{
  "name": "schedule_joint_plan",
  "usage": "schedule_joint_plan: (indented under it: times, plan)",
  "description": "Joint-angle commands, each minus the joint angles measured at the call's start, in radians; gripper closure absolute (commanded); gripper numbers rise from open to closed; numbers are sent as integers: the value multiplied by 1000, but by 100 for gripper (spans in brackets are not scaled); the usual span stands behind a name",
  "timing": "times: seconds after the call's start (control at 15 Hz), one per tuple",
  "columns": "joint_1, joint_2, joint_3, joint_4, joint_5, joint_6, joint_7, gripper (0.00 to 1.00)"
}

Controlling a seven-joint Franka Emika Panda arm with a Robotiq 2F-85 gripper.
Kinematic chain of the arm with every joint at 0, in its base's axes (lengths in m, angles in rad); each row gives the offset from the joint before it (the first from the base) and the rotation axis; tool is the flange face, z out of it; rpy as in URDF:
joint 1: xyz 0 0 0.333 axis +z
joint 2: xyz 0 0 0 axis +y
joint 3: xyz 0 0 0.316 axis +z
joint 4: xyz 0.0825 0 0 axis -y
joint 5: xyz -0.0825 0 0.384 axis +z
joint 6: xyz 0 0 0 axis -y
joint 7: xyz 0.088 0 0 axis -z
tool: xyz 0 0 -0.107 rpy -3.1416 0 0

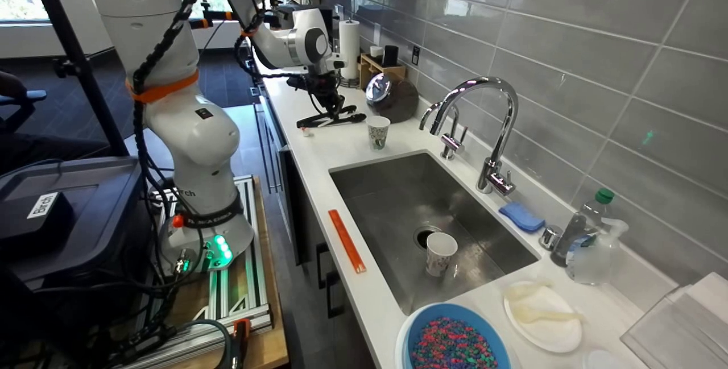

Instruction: Pick up the plastic knife and put it on the white plate on the right

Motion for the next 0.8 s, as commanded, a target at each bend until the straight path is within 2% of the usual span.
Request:
schedule_joint_plan:
  times: [0.0,0.2,0.27,0.53,0.73]
  plan:
    - [-57,7,60,6,9,0,-8,85]
    - [-57,18,59,11,8,-1,-7,85]
    - [-62,13,58,13,-14,-14,18,96]
    - [-161,-92,31,-50,-20,15,124,96]
    - [-253,-176,9,-97,11,20,141,96]
